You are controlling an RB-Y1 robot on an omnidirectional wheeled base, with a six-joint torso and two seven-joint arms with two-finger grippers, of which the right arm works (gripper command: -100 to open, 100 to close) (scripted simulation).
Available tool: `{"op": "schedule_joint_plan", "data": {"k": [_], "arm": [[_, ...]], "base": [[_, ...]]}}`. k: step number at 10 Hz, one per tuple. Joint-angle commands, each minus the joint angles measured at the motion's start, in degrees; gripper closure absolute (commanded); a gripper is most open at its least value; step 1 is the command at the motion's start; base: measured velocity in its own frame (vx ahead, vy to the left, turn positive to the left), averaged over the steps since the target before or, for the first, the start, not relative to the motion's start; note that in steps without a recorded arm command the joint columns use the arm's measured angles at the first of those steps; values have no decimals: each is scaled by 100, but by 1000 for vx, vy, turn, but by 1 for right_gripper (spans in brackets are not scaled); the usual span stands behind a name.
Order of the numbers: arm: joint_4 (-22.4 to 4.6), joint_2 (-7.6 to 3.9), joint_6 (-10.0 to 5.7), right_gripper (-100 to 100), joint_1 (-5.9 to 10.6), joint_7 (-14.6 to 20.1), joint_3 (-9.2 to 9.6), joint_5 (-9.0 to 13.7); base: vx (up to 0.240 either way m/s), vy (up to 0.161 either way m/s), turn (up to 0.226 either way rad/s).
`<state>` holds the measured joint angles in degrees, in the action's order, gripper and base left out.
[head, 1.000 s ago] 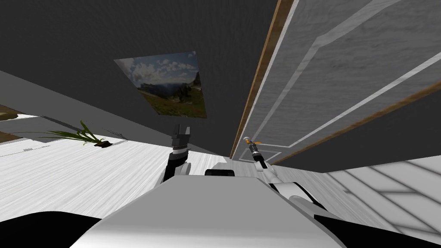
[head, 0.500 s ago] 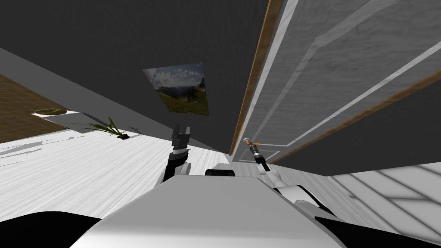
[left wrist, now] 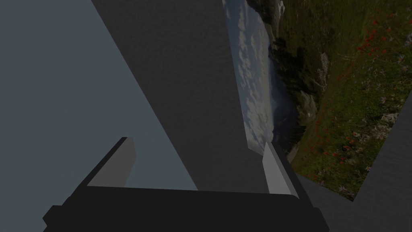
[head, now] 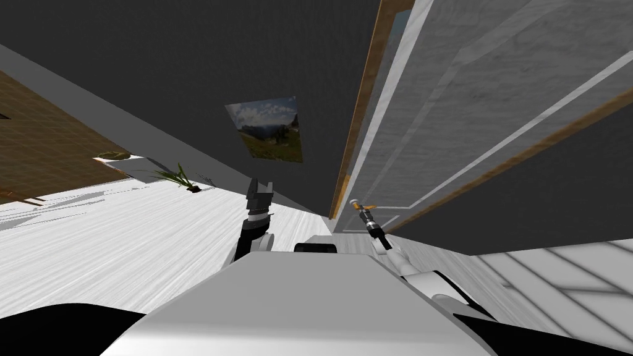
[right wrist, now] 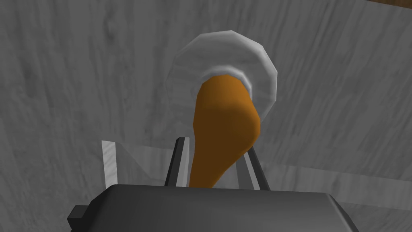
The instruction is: Pull the door open
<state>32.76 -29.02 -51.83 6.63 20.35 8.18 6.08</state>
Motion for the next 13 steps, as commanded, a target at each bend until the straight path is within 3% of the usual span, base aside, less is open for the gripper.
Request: {"op": "schedule_joint_plan", "data": {"k": [1,6,7,8,10,13], "arm": [[-92,-44,-168,100,-20,66,64,-30],[43,-317,-549,100,-319,343,272,-106],[108,-279,-445,100,-321,294,237,-90],[59,-339,-611,100,-413,359,287,-92],[21,-390,-736,100,-468,399,314,-90],[-91,-539,-1106,100,-629,518,395,-83]], "base": [[-179,-105,118],[-189,-76,121],[-88,-36,24],[-123,-66,150],[-152,-78,109],[-140,-83,147]]}}
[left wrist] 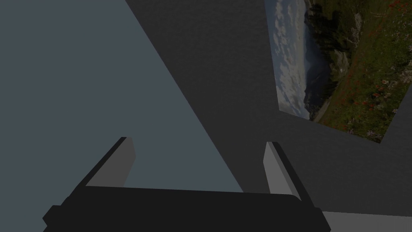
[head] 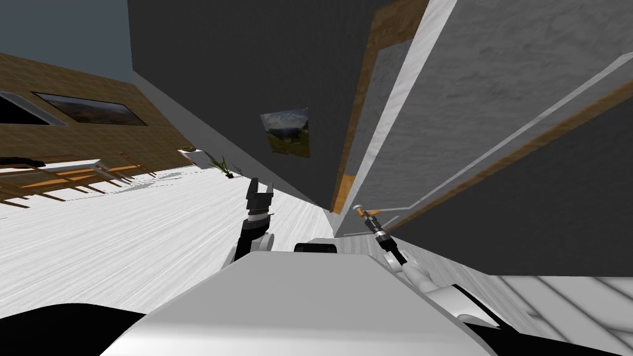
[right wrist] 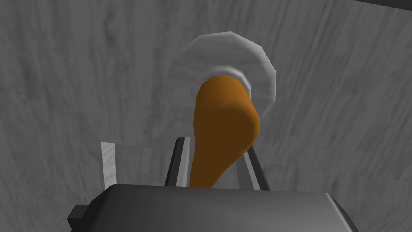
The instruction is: Pull the door open
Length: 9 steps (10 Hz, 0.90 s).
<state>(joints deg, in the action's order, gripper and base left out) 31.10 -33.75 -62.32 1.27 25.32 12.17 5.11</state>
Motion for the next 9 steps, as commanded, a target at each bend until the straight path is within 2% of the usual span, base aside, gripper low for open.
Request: {"op": "schedule_joint_plan", "data": {"k": [1,3,4,5,6,9], "arm": [[32,-124,-200,100,-155,66,27,17],[-5,-173,-321,100,-208,105,53,19],[-42,-223,-444,100,-262,144,80,22],[-146,-143,-422,100,-157,126,99,-2],[-210,-176,-555,100,-203,157,128,4],[-282,-230,-714,100,-255,188,158,17]], "base": [[-160,-94,214],[-155,-76,84],[-156,-47,117],[-75,-23,24],[-159,-70,162],[-197,-110,176]]}}
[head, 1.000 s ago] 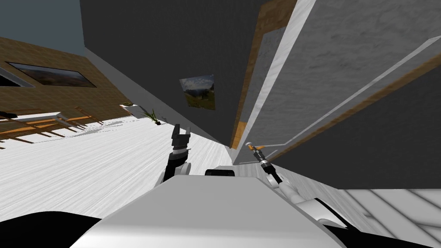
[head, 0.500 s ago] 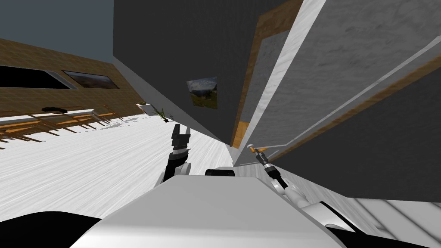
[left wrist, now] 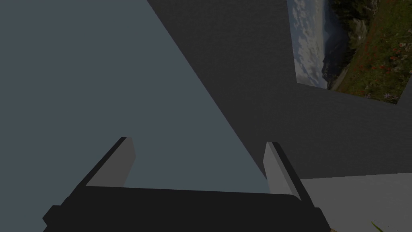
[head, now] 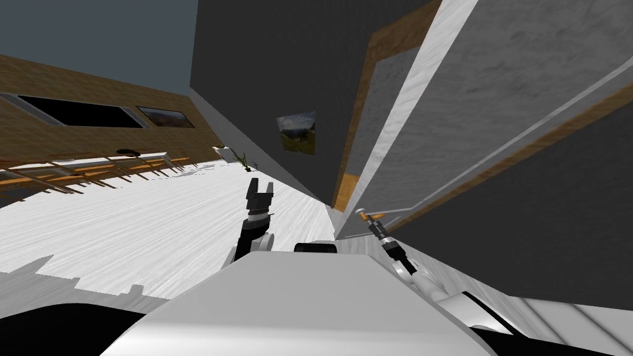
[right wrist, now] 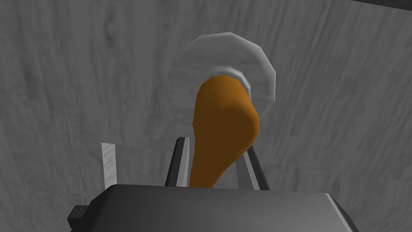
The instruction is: Pull the door open
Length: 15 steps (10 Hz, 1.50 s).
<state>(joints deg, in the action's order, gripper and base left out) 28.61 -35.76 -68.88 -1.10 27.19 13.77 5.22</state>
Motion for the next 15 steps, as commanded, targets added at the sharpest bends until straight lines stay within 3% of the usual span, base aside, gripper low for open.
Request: {"op": "schedule_joint_plan", "data": {"k": [1,5,6,15], "arm": [[-64,-53,-128,100,-41,15,12,13],[-170,-133,-363,100,-116,60,56,32],[-76,-102,-298,100,-158,64,76,17],[-341,-191,-673,100,-215,86,146,95]], "base": [[-182,-101,190],[-195,-98,156],[-81,-36,28],[-206,-95,179]]}}
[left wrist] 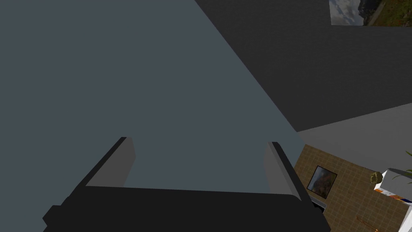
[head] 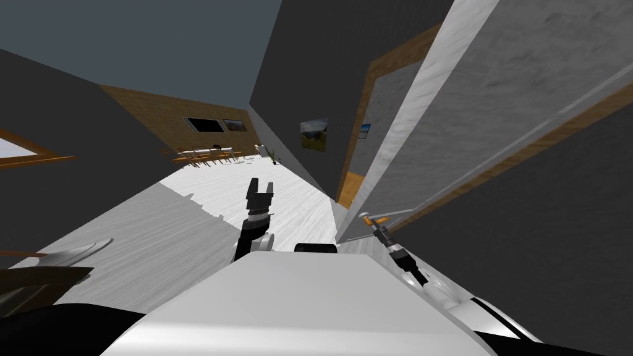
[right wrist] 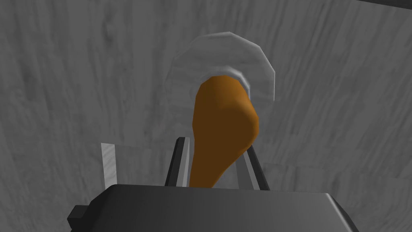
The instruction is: Pull the door open
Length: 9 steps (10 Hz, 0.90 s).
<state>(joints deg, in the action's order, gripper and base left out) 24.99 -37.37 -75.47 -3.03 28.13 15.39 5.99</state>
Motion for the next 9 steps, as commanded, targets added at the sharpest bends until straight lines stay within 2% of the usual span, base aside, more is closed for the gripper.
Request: {"op": "schedule_joint_plan", "data": {"k": [1,2,6,9], "arm": [[2,-37,-39,100,-25,-7,-13,24],[-137,17,-82,100,52,9,18,-5],[35,57,60,100,110,33,-10,-191],[220,83,216,100,169,53,-50,-367]], "base": [[-163,-90,131],[-64,-41,34],[-164,-68,88],[-200,-113,95]]}}
